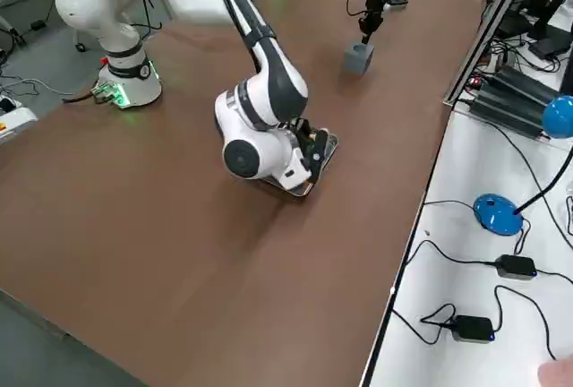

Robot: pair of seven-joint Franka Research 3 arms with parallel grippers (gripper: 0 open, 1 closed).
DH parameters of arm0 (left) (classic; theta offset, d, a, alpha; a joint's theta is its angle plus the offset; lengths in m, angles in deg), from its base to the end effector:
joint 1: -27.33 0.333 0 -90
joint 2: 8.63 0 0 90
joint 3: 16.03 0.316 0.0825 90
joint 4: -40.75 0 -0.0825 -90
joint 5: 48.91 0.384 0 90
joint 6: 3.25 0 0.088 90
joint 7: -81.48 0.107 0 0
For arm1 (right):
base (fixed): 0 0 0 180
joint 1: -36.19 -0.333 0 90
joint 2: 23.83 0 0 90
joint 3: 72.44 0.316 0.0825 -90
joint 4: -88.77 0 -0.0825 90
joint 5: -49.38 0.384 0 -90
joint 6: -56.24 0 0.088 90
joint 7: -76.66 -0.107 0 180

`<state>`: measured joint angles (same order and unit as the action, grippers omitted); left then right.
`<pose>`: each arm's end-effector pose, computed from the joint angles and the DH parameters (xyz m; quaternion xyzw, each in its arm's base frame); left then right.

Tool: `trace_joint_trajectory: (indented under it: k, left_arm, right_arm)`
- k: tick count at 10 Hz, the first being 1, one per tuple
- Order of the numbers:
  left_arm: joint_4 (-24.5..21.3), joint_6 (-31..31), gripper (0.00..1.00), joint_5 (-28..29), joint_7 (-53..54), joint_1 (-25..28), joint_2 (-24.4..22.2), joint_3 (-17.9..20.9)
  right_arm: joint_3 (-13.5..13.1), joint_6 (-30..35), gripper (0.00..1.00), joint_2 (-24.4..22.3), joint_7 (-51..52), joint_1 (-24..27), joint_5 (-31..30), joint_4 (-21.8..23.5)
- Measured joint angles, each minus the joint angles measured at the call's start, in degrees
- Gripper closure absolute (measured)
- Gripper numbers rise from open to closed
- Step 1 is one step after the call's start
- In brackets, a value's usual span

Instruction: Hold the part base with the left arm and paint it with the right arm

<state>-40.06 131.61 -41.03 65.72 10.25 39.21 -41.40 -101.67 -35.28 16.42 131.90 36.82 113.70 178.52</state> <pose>0.5984 -0.4450 0.2531 0.9713 -0.1939 0.0310 0.1344 0.6336 -0.1968 0.2602 -0.9023 -0.0359 -0.0631 0.4250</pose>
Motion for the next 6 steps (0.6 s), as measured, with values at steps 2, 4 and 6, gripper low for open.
trace_joint_trajectory:
  k: [2,4,6]
  left_arm:
    - [0.0,0.0,0.99,0.0,0.0,0.0,0.0,0.0]
    - [0.0,0.0,0.99,0.0,0.0,0.0,0.0,0.0]
    - [0.1,0.0,0.99,0.1,0.0,-0.1,0.0,0.0]
  right_arm:
    - [-1.5,0.3,0.95,1.9,-0.1,1.0,-0.2,1.0]
    - [-1.7,0.7,0.95,4.9,-0.1,2.1,-0.2,1.4]
    - [-2.4,1.1,0.95,6.6,-0.3,2.8,-0.1,1.4]
